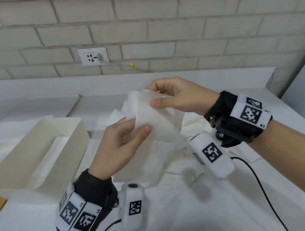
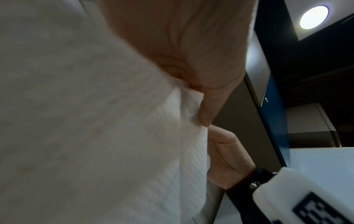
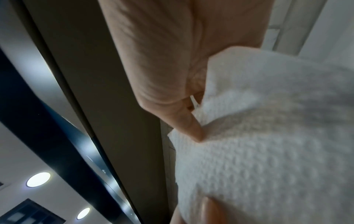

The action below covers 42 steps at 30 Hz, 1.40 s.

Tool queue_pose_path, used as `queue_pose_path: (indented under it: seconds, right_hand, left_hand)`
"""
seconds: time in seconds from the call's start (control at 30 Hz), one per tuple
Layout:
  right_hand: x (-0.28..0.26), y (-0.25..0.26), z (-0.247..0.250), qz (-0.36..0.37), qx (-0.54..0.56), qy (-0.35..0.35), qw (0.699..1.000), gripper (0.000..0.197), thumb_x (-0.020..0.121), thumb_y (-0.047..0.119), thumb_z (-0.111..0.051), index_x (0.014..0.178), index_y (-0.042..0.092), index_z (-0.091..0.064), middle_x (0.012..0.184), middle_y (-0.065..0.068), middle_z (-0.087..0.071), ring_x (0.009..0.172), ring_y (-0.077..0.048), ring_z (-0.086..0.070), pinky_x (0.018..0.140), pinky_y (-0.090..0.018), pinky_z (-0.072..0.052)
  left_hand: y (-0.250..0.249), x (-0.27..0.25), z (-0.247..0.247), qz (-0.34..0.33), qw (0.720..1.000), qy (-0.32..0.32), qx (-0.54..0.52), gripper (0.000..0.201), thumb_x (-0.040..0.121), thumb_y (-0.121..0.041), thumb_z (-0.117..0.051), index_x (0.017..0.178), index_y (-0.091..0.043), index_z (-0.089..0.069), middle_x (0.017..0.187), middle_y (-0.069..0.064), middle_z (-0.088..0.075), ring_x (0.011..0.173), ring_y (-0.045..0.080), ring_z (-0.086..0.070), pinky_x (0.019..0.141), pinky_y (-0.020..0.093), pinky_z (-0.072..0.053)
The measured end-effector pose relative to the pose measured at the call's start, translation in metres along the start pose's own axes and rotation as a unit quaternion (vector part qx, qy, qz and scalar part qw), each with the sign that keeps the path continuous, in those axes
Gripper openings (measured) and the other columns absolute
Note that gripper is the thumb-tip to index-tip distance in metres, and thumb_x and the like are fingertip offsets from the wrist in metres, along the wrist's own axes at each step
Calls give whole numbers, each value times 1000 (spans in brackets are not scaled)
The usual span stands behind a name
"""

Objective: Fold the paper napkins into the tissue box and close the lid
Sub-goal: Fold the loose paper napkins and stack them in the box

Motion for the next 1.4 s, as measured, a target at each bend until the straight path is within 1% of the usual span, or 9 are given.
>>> queue_pose_path:
  seconds: [0.13,0.23,0.43,0.57,0.77,1.03,1.17,1.3,1.4]
  right_hand:
    - [-2,-1,-4,-36,7,51,998,16,90,0,-55,80,13,-55,80,4,-57,77,-14,-53,76,-25,-43]
    - [-5,1,-4,-59,-6,79,995,16,92,12,-54,76,13,-55,74,3,-53,72,-11,-50,69,-21,-40]
    - [-9,-4,-5,-50,85,50,994,9,84,12,-64,80,8,-56,83,-2,-59,78,-21,-54,75,-30,-45]
    - [-9,-8,-9,-28,100,50,993,10,87,4,-58,82,10,-52,80,1,-53,72,-4,-53,72,-17,-44]
    - [-21,-4,12,-28,60,-100,993,18,83,4,-65,72,12,-53,76,-2,-56,67,-7,-53,67,-20,-44]
    - [-59,-11,44,14,-66,-149,986,14,77,13,-74,72,22,-63,88,8,-52,81,2,-48,67,-12,-35]
    - [-86,-11,48,43,-56,-158,985,6,77,18,-68,75,17,-62,79,6,-62,73,-5,-56,69,-27,-44]
    - [-108,-10,47,32,-68,-148,986,11,75,19,-68,75,22,-59,83,-5,-66,77,-21,-63,76,-37,-50]
    - [-119,-10,51,13,-67,-127,990,8,75,20,-68,77,24,-61,88,-5,-68,77,-15,-62,76,-39,-49]
  left_hand:
    - [-5,1,-1,-10,999,31,4,31,83,-40,-57,77,-12,-69,76,1,-62,70,10,-57,63,22,-43]
    - [-4,1,-1,-1,997,71,7,34,82,-39,-58,81,-8,-72,81,4,-67,78,18,-62,69,28,-48]
    - [-6,0,1,-1,997,70,-24,23,77,-37,-61,68,-17,-70,76,0,-66,70,7,-61,67,12,-43]
    - [-15,1,-2,23,994,68,-76,12,73,-36,-62,76,-30,-73,76,-10,-69,71,-1,-63,67,8,-44]
    - [-16,12,-17,84,979,109,-152,23,75,-17,-70,98,-22,-70,96,-5,-74,92,12,-69,76,20,-52]
    - [-25,26,-49,100,969,151,-171,37,71,-6,-62,98,-29,-70,96,-4,-73,90,13,-69,74,21,-54]
    - [-30,28,-63,88,966,166,-179,46,69,-2,-59,100,-33,-71,95,0,-72,87,13,-69,71,21,-53]
    - [-37,28,-73,64,964,197,-165,52,69,-2,-55,99,-42,-71,92,-11,-73,86,5,-68,69,15,-50]
    - [-38,29,-78,51,965,216,-140,59,69,-3,-55,107,-46,-65,107,-19,-69,100,0,-64,79,13,-47]
Point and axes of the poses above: each hand's wrist, its own x-axis towards the middle knuckle, its own z-axis out of the back of the hand, y = z × x, the point moved 1 cm from there along x, towards the middle knuckle
